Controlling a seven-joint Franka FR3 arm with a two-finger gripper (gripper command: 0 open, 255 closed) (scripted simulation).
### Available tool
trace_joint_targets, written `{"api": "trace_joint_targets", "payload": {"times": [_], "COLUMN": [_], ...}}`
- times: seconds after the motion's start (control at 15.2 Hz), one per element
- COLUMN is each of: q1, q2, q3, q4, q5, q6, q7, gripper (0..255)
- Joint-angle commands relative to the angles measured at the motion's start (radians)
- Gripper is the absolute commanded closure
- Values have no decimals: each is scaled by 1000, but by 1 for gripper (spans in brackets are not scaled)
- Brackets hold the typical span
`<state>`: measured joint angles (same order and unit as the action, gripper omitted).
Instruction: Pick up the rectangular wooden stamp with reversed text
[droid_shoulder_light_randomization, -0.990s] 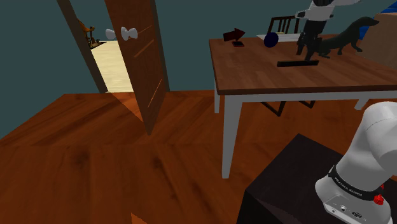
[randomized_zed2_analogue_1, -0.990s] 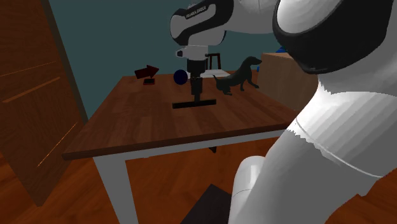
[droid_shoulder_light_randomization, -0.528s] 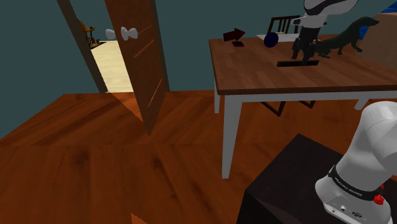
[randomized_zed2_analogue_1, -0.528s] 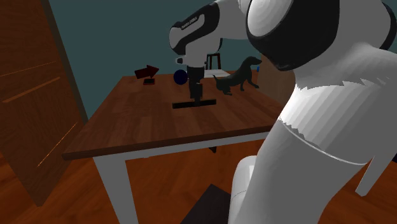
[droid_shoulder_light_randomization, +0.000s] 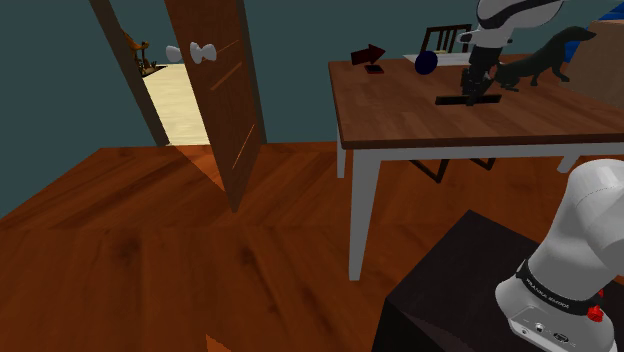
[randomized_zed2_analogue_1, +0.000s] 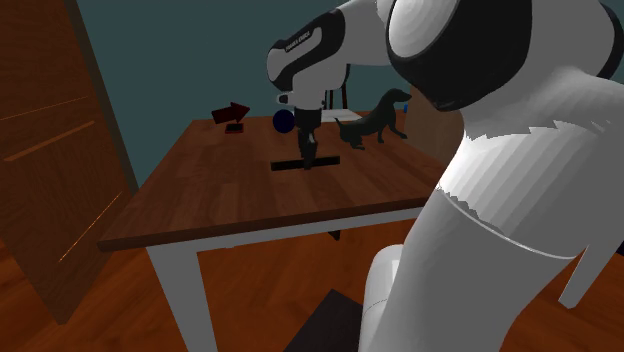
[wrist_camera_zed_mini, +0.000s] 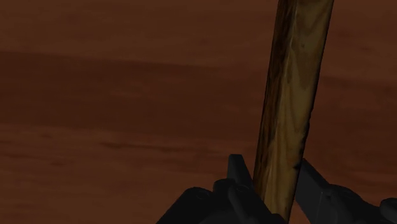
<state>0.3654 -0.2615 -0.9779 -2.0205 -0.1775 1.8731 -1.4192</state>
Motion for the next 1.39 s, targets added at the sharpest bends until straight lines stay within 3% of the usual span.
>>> {"api": "trace_joint_targets", "payload": {"times": [0.0, 0.33, 1.32], "q1": [1, 0, 8], "q2": [4, 4, 2], "q3": [-2, -1, 28], "q4": [-7, -8, 191], "q5": [0, -1, 10], "q6": [3, 4, -197], "q7": [0, 0, 1], "gripper": [255, 255, 255]}}
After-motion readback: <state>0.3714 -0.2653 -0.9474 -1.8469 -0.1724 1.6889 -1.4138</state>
